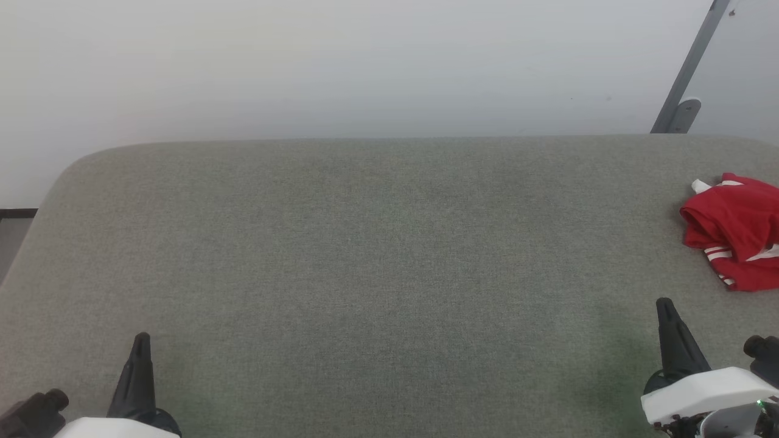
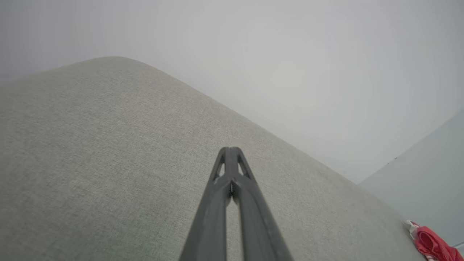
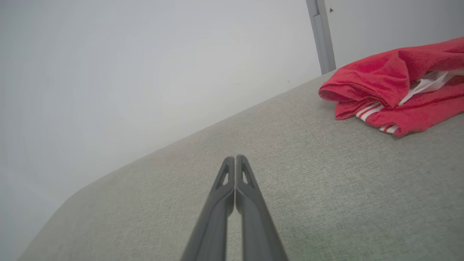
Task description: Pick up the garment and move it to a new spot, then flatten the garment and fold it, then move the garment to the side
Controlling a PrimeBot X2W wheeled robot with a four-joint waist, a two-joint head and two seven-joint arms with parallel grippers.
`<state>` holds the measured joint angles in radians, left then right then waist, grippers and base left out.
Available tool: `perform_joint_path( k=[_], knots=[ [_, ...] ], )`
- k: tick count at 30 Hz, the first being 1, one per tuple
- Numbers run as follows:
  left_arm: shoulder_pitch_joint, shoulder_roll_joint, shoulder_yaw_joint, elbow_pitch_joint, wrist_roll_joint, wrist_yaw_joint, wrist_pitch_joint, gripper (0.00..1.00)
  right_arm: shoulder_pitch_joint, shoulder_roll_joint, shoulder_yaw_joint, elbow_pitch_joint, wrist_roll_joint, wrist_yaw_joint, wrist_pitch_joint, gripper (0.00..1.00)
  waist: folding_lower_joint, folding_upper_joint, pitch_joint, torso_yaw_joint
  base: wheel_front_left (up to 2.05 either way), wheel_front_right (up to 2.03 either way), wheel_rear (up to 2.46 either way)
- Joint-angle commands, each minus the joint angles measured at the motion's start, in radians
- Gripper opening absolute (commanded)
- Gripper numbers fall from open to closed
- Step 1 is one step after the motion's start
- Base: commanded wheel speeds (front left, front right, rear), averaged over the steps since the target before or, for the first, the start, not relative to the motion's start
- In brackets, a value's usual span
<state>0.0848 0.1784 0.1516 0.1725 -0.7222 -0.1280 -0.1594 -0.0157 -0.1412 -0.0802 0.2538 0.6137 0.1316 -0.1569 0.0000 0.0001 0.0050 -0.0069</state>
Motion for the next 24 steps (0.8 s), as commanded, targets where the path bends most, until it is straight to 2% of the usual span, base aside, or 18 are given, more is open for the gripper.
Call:
perform_joint_path(
  k=[1,24],
  knots=[
    [-0.030,0.005,0.002,-0.010,-0.035,-0.001,0.008,0.00,-0.028,-0.002,-0.006,-0.018,0.038,0.000,0.008,0.00,0.0000,-0.0001,0.000,0.000,0.00,0.00,0.00],
    [-0.085,-0.037,-0.010,0.015,-0.306,-0.002,0.092,0.00,-0.051,0.028,-0.014,-0.017,0.341,-0.001,0.091,0.00,0.0000,-0.0001,0.000,0.002,0.00,0.00,0.00]
  ],
)
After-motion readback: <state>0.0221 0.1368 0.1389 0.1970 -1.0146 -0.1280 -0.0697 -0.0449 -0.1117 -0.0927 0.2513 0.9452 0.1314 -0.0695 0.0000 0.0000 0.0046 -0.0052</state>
